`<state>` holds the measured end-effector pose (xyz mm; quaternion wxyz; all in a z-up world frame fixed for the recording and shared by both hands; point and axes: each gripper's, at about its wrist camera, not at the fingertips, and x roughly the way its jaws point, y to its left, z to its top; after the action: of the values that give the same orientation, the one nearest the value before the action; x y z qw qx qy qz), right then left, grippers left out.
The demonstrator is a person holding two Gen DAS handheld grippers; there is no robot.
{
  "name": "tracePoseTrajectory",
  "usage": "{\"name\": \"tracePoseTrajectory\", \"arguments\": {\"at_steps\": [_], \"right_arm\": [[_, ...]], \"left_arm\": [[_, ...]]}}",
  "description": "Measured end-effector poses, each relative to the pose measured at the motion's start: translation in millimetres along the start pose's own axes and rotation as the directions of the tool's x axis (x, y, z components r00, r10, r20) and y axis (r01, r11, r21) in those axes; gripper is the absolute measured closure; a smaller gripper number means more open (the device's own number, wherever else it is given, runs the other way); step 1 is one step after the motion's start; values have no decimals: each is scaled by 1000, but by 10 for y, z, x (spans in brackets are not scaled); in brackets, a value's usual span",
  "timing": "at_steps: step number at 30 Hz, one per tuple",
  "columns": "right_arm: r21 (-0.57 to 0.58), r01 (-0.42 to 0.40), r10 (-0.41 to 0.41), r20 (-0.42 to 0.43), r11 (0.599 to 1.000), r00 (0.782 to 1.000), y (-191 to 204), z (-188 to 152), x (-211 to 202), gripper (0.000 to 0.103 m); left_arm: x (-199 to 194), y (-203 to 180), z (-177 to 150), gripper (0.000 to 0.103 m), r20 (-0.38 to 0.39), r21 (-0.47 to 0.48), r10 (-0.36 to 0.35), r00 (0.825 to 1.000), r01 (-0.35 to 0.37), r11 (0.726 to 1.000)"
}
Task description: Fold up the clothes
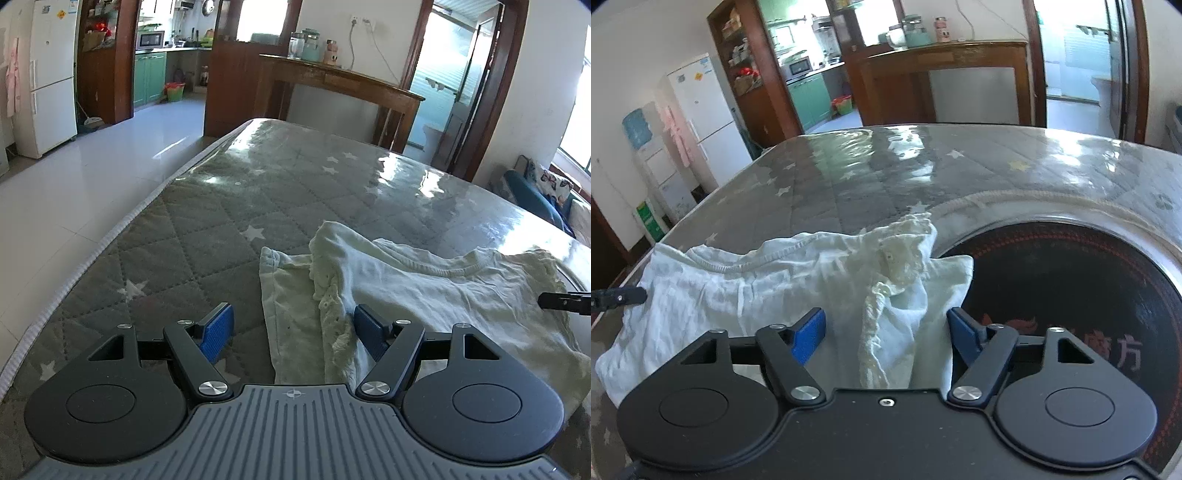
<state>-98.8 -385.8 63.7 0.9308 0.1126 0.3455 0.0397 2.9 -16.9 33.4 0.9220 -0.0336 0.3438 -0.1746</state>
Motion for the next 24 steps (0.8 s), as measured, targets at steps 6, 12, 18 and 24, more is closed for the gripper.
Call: {"name": "tracePoseTrajectory", "arguments": {"at_steps": [6, 12, 18, 24], "right_arm": [[-27, 2, -2, -16, 1000, 1000, 59, 15, -7, 61], [-63, 4, -5, -9, 998, 1000, 135, 17, -35, 75], [-126, 34, -32, 18, 991, 999, 278, 31, -127, 84], [-163, 59, -51, 53, 985, 997, 362, 111, -229, 85]], "left_arm": [[70, -63, 19, 32, -7, 12, -21, 1000, 21, 1000], [129, -115, 19, 77, -25, -35, -99, 995, 98, 995], [80, -151, 54, 90, 0, -82, -98, 995, 98, 992], [-15, -265, 203, 91, 51, -73, -103, 993, 107, 992]]}}
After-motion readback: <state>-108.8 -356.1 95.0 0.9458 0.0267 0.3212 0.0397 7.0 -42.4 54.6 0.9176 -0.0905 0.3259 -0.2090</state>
